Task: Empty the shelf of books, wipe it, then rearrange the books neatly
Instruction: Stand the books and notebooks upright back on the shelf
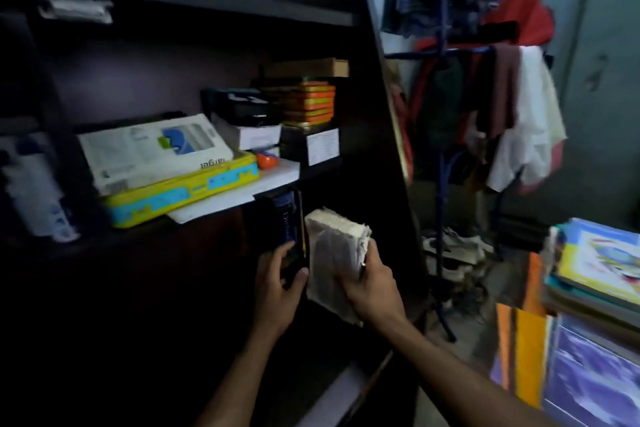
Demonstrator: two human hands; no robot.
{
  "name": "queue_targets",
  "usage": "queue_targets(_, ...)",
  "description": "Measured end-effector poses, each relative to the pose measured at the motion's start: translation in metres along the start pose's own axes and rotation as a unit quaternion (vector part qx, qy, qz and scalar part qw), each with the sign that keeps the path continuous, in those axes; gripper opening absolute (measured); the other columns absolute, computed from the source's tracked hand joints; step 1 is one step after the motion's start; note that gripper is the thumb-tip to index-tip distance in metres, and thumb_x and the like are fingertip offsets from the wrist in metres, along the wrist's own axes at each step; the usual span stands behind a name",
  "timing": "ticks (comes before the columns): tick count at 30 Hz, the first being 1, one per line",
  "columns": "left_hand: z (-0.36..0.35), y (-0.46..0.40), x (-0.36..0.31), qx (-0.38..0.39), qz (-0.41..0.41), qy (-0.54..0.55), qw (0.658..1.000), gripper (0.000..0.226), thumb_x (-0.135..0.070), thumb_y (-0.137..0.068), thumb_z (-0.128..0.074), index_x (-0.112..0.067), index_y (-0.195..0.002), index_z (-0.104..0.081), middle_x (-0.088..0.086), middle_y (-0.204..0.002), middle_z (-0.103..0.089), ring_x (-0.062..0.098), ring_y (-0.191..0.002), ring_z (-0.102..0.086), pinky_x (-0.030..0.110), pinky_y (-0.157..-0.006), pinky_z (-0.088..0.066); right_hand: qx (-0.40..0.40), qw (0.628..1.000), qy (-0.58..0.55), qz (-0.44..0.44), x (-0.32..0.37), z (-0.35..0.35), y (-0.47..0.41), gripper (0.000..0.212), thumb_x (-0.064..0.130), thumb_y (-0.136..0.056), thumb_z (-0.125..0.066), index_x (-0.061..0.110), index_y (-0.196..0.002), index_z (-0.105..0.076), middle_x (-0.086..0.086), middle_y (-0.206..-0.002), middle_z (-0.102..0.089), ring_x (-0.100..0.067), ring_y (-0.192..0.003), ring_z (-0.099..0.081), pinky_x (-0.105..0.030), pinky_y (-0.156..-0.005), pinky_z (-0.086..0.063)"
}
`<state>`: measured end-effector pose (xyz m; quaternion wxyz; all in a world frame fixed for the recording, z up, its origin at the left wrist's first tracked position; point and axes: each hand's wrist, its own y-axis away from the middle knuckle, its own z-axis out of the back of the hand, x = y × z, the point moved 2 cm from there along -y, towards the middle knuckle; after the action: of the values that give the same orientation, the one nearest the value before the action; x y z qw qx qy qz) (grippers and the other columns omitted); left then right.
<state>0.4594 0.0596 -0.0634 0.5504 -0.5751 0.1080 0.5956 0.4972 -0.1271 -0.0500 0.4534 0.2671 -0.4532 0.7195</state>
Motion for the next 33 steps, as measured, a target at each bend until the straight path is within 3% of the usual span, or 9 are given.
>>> queue_targets(2,-0.001,-0.025,0.017,0.004,0.005,-0.088,0.996,0.047,-0.019,-0.093,-0.067,-0.031,-0.137,-0.056,0.007,-0.146,-0.038,0.024,-0.131,-0.048,0.041,-0.11,-0.044,-0.012,1.0,-0.004,0.007,-0.005,-0.015,-0.012,0.045,0.053,-0.092,-0.062,0.034,-0.127,-0.039,0.001,-0.108,-0.072,-0.028,-0.097,-0.07,-0.034,-0.068,-0.051)
queue_targets(6,-0.024,-0.04,0.049,0.004,-0.026,-0.159,0.987,0.048,0.002,-0.095,-0.059,-0.024,-0.135,-0.063,0.01,-0.169,0.001,0.022,-0.153,-0.014,0.01,-0.116,-0.01,-0.025,0.999,-0.015,0.035,-0.027,-0.041,-0.023,0.052,0.047,-0.088,-0.071,0.031,-0.123,-0.035,0.005,-0.112,-0.067,-0.018,-0.098,-0.069,-0.034,-0.073,-0.056)
queue_targets(8,-0.035,-0.043,0.07,0.047,-0.021,-0.167,0.985,0.048,0.001,-0.096,-0.059,-0.022,-0.139,-0.06,0.002,-0.165,0.019,0.021,-0.156,0.0,0.007,-0.114,-0.004,-0.017,0.998,-0.027,0.047,-0.036,-0.048,-0.028,0.058,0.049,-0.082,-0.072,0.036,-0.122,-0.033,0.009,-0.114,-0.063,-0.008,-0.101,-0.065,-0.026,-0.078,-0.055)
queue_targets(13,-0.032,-0.055,0.083,0.017,0.024,-0.178,0.984,0.059,-0.004,-0.096,-0.061,-0.024,-0.15,-0.045,0.013,-0.167,0.014,0.023,-0.154,0.012,0.001,-0.106,0.015,-0.009,0.998,-0.032,0.062,-0.049,-0.051,-0.034,0.056,0.036,-0.079,-0.067,0.032,-0.124,-0.032,0.007,-0.112,-0.06,-0.007,-0.099,-0.062,-0.014,-0.078,-0.049)
queue_targets(15,-0.033,-0.053,0.078,0.018,0.033,-0.184,0.982,0.064,-0.007,-0.094,-0.064,-0.026,-0.151,-0.042,0.009,-0.169,0.012,0.02,-0.154,0.011,0.012,-0.114,0.009,0.004,0.997,-0.03,0.07,-0.049,-0.049,-0.033,0.056,0.023,-0.085,-0.069,0.035,-0.123,-0.029,0.01,-0.113,-0.059,-0.002,-0.098,-0.062,-0.004,-0.074,-0.043)
queue_targets(19,-0.032,-0.05,0.078,0.006,0.047,-0.213,0.976,0.075,-0.011,-0.088,-0.069,-0.029,-0.153,-0.035,0.005,-0.17,0.001,0.03,-0.156,0.004,0.043,-0.125,-0.017,0.027,0.995,-0.037,0.091,-0.045,-0.048,-0.029,0.058,0.014,-0.09,-0.067,0.04,-0.125,-0.028,0.012,-0.12,-0.058,0.007,-0.106,-0.058,-0.003,-0.075,-0.044)
queue_targets(26,-0.027,-0.045,0.071,-0.055,0.087,-0.258,0.961,0.074,-0.024,-0.083,-0.075,-0.027,-0.148,-0.04,0.01,-0.155,-0.035,0.034,-0.139,-0.038,0.041,-0.106,-0.037,0.038,0.992,-0.061,0.103,-0.041,-0.049,-0.028,0.059,0.014,-0.09,-0.066,0.042,-0.129,-0.031,0.022,-0.127,-0.055,0.005,-0.115,-0.057,-0.01,-0.085,-0.049)
queue_targets(29,-0.023,-0.047,0.073,-0.121,0.121,-0.16,0.972,0.066,-0.014,-0.078,-0.081,-0.013,-0.134,-0.046,0.015,-0.136,-0.052,0.037,-0.121,-0.054,0.042,-0.095,-0.044,0.052,0.99,-0.074,0.104,-0.041,-0.052,-0.032,0.058,0.012,-0.093,-0.066,0.04,-0.129,-0.031,0.02,-0.129,-0.055,0.006,-0.117,-0.056,-0.01,-0.086,-0.05)
queue_targets(33,-0.016,-0.051,0.079,-0.205,0.156,-0.053,0.965,0.06,-0.012,-0.084,-0.079,-0.009,-0.129,-0.038,0.018,-0.127,-0.056,0.037,-0.112,-0.06,0.049,-0.094,-0.05,0.078,0.99,-0.063,0.098,-0.037,-0.062,-0.048,0.059,0.017,-0.095,-0.064,0.039,-0.136,-0.028,0.02,-0.13,-0.056,0.004,-0.119,-0.057,-0.017,-0.091,-0.053)
